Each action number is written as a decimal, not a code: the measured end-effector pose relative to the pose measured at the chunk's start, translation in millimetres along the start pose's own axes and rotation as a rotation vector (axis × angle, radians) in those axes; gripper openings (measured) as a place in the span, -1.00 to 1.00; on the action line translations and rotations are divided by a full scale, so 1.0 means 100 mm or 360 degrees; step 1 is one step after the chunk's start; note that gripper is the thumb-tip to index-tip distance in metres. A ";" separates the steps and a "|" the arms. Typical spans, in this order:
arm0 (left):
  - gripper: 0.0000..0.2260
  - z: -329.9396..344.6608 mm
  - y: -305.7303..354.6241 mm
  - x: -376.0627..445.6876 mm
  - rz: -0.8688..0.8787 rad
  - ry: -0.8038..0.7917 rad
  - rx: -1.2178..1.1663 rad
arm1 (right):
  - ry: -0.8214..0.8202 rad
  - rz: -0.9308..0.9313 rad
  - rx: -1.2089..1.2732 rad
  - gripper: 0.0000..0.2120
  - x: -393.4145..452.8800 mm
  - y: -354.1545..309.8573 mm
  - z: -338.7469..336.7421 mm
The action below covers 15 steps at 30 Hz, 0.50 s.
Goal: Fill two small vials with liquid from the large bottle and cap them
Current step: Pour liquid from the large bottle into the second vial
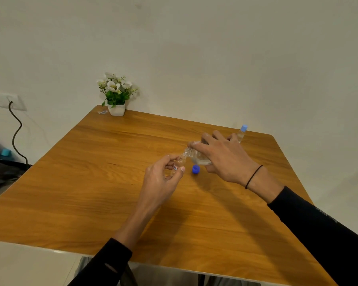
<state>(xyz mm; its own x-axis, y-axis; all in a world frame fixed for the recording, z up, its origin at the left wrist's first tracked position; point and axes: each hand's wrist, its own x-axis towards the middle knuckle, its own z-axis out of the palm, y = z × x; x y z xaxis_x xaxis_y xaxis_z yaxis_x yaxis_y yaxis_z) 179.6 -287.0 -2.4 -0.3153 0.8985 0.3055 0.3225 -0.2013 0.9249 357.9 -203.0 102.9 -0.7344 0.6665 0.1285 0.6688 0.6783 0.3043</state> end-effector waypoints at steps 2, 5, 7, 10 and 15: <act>-0.69 0.01 -0.01 0.01 0.0001 0.0025 -0.0022 | 0.0011 -0.0001 -0.0022 -0.26 0.00 0.01 0.00; -0.70 0.01 -0.02 0.01 0.0007 0.0012 -0.0011 | 0.0009 0.0002 -0.0027 -0.26 0.01 0.01 -0.01; -0.71 0.01 -0.03 0.01 0.0010 -0.0002 0.0018 | 0.0009 -0.0001 -0.0030 -0.25 0.01 0.01 -0.01; -0.71 0.01 -0.05 0.01 -0.0002 -0.0008 0.0026 | 0.0007 -0.0001 -0.0026 -0.26 0.00 0.01 -0.01; -0.70 0.00 -0.03 0.01 -0.0003 -0.0002 0.0020 | 0.0004 -0.0002 -0.0023 -0.26 0.00 0.01 -0.01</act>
<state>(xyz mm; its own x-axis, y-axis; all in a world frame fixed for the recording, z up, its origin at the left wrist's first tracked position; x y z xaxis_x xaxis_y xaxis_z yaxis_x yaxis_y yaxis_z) 178.8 -285.5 -4.6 -0.3147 0.8995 0.3032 0.3331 -0.1944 0.9226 358.6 -202.7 104.2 -0.7354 0.6650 0.1304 0.6663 0.6744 0.3183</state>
